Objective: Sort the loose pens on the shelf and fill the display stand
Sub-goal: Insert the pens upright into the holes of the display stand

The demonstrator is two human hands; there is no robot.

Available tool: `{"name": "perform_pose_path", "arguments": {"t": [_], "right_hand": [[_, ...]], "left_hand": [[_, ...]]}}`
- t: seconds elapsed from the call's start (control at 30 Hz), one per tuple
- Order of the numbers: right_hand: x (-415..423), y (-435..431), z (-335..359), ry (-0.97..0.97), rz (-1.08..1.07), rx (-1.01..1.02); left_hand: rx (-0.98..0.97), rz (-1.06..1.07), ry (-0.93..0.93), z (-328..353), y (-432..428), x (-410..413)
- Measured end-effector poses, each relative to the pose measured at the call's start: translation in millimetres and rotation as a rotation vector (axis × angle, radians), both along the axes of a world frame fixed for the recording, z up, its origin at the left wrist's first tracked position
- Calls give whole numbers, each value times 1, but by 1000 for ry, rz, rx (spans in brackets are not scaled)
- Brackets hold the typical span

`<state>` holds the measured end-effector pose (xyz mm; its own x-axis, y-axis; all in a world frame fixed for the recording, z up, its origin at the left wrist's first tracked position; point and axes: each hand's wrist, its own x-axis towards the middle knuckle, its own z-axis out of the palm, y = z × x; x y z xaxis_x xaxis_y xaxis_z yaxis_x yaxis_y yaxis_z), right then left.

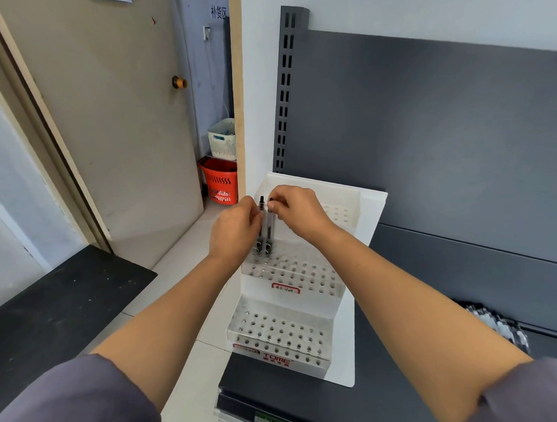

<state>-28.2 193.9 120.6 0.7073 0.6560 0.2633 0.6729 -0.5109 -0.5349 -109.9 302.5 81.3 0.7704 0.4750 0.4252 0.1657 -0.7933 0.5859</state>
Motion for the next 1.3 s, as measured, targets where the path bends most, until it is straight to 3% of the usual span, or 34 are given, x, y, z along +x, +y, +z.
{"name": "perform_pose_path", "arguments": {"t": [0.17, 0.37, 0.53, 0.87, 1.3], "right_hand": [[-2, -12, 1, 51, 15, 49], [-3, -76, 4, -217, 20, 85], [12, -177, -7, -316, 6, -27], [58, -357, -64, -159, -162, -246], [89, -420, -145, 240, -392, -498]], "left_hand": [[-14, 24, -48, 3, -16, -5], [293, 100, -178, 18, -75, -3], [293, -18, -169, 15, -170, 25], [290, -246, -14, -33, -320, 80], [283, -425, 446, -125, -369, 134]]}}
